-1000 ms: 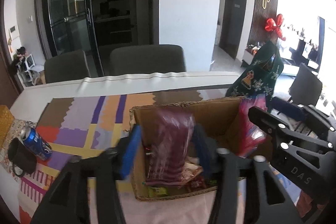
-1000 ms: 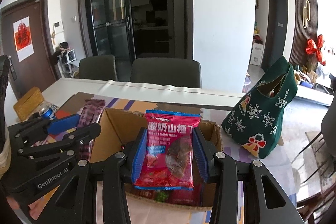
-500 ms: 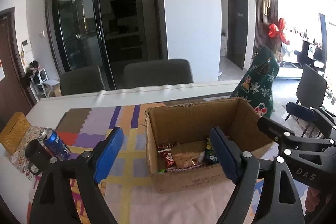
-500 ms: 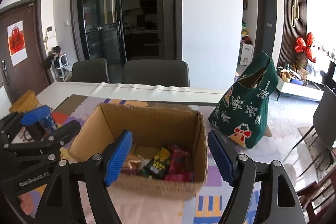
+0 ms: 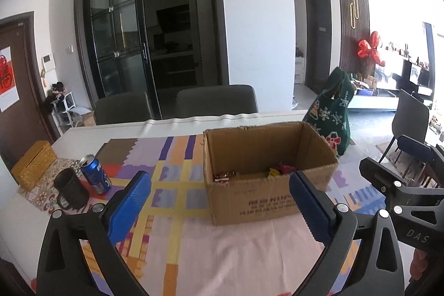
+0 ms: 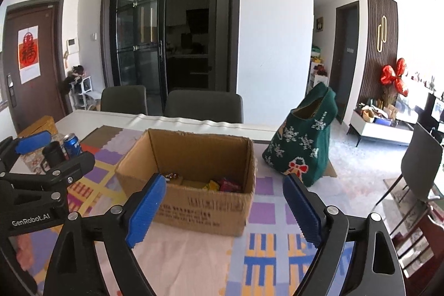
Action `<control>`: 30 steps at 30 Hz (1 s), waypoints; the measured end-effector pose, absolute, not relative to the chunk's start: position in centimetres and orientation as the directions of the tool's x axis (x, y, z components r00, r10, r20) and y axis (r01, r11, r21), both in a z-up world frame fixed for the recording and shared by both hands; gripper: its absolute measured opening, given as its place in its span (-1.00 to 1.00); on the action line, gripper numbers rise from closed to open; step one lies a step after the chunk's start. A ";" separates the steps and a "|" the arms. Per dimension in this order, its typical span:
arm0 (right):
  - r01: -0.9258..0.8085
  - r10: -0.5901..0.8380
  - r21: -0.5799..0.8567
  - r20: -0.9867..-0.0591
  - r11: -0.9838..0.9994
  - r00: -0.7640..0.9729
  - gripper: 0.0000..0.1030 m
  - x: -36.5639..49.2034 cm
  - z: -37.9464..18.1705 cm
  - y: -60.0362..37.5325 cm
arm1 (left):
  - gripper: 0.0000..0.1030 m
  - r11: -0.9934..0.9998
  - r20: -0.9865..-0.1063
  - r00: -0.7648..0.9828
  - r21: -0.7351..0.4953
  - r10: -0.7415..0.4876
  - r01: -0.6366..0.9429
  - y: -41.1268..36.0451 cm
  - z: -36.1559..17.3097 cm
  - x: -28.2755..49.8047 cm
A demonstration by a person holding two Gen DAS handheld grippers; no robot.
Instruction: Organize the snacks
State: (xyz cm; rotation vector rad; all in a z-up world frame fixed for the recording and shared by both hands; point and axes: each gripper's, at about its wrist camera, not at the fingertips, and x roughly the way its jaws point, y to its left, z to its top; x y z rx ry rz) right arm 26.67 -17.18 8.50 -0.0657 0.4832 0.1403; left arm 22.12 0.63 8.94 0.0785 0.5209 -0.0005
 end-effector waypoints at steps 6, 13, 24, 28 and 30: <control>-0.139 0.110 -0.029 -0.462 0.990 0.880 0.73 23.1 8.0 -17.8 | 0.99 0.996 -0.491 0.871 0.084 0.020 0.024 0.4 8.7 18.5; -0.128 0.106 -0.013 -0.475 0.992 0.874 0.73 20.3 7.3 -18.6 | 0.99 0.996 -0.491 0.870 0.090 0.029 0.018 0.2 8.3 15.6; -0.113 0.087 -0.027 -0.468 0.993 0.879 0.73 17.6 7.2 -19.1 | 1.00 0.997 -0.487 0.873 0.075 0.023 0.015 0.2 8.1 13.1; -0.113 0.087 -0.026 -0.468 0.993 0.880 0.73 17.2 7.2 -19.3 | 1.00 0.997 -0.480 0.877 0.080 0.027 0.013 0.1 8.2 12.5; -0.114 0.088 -0.026 -0.468 0.993 0.879 0.73 17.1 7.2 -19.3 | 1.00 0.997 -0.481 0.877 0.080 0.025 0.015 0.1 8.2 12.4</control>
